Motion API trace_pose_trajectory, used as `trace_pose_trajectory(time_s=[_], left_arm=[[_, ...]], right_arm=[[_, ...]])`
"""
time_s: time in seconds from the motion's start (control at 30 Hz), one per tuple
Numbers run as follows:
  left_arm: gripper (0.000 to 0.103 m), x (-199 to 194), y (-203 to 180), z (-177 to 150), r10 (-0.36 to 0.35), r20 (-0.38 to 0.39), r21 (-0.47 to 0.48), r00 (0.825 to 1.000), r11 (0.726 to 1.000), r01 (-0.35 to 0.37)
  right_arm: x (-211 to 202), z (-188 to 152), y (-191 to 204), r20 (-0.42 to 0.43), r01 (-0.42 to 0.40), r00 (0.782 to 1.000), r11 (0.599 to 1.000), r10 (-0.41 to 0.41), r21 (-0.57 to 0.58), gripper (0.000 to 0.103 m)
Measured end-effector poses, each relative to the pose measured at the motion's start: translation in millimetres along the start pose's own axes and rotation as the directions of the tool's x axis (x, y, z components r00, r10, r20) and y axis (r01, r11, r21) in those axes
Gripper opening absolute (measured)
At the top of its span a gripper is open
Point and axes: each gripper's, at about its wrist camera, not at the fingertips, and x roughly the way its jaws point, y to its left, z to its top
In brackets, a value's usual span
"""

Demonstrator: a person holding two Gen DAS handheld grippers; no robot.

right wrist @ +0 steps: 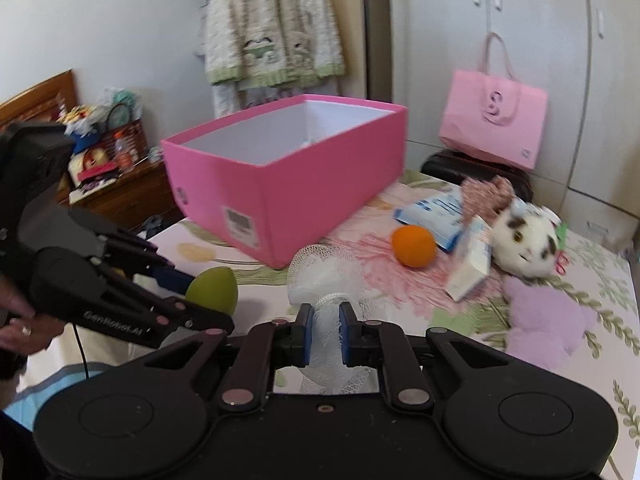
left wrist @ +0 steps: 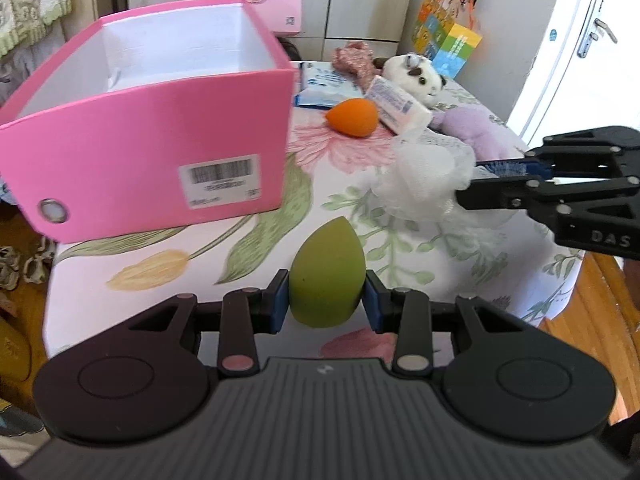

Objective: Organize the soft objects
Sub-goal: 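Carry the green sponge with the left gripper while the right gripper carries the mesh puff over the pink box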

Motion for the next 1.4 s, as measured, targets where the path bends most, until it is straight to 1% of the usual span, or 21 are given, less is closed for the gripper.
trace_pose_trajectory(time_s=[0.13, 0.37, 0.5, 0.57, 0.73, 0.8, 0.9, 1.07, 1.2, 1.3, 1.4], left_arm=[[0.037, -14.1, 7.6, -3.2, 0.008, -0.009, -0.007, 1.000, 1.000, -0.009], [0.037, -42.4, 10.6, -4.8, 0.068, 0.015, 0.013, 0.998, 0.998, -0.069], [0.037, -61.6, 14.2, -0.2, 0.064, 0.018, 0.030, 0.998, 0.997, -0.064], [0.037, -70.7, 17.2, 4.1, 0.053, 0.017, 0.032, 0.998, 0.998, -0.054], [0.037, -89.3, 28.2, 21.4, 0.055, 0.038, 0.032, 0.998, 0.998, -0.056], [0.037, -95.0, 33.7, 32.6, 0.057, 0.060, 0.028, 0.997, 0.998, -0.059], [0.037, -98.3, 42.8, 52.9, 0.081, 0.097, 0.028, 0.992, 0.996, -0.084], [0.037, -82.6, 64.2, 97.9, 0.104, 0.120, 0.016, 0.987, 0.994, -0.107], [0.037, -50.9, 82.1, 137.1, 0.117, 0.094, 0.010, 0.989, 0.993, -0.118], [0.037, -22.8, 97.8, 163.4, 0.131, 0.086, -0.013, 0.988, 0.991, -0.131], [0.037, 7.7, 117.3, 185.0, 0.138, 0.076, -0.049, 0.987, 0.990, -0.135]], right_arm=[[-4.6, 7.4, 16.9, -0.014, -0.037, 0.999, 0.998, 0.037, -0.040, 0.016], [-10.8, 18.2, 45.5, -0.060, -0.126, 0.991, 0.989, 0.121, -0.079, 0.016], [-16.9, 29.1, 55.1, -0.060, -0.170, 0.984, 0.983, 0.165, -0.074, 0.016], [-19.5, 38.1, 58.2, -0.060, -0.191, 0.981, 0.979, 0.187, -0.071, 0.016], [-23.6, 66.3, 61.0, -0.054, -0.252, 0.967, 0.965, 0.249, -0.067, 0.016], [-22.8, 80.4, 59.3, -0.039, -0.260, 0.965, 0.963, 0.258, -0.067, 0.016], [-18.3, 101.7, 53.2, -0.005, -0.260, 0.965, 0.963, 0.260, -0.070, 0.016], [-0.1, 134.4, 39.1, 0.063, -0.235, 0.969, 0.970, 0.238, -0.061, 0.016], [29.3, 160.8, 21.7, 0.093, -0.210, 0.973, 0.977, 0.211, -0.026, 0.016], [54.9, 178.9, 6.9, 0.094, -0.187, 0.978, 0.982, 0.188, -0.013, 0.016], [85.5, 196.1, -8.8, 0.073, -0.167, 0.983, 0.986, 0.167, -0.008, 0.016]])
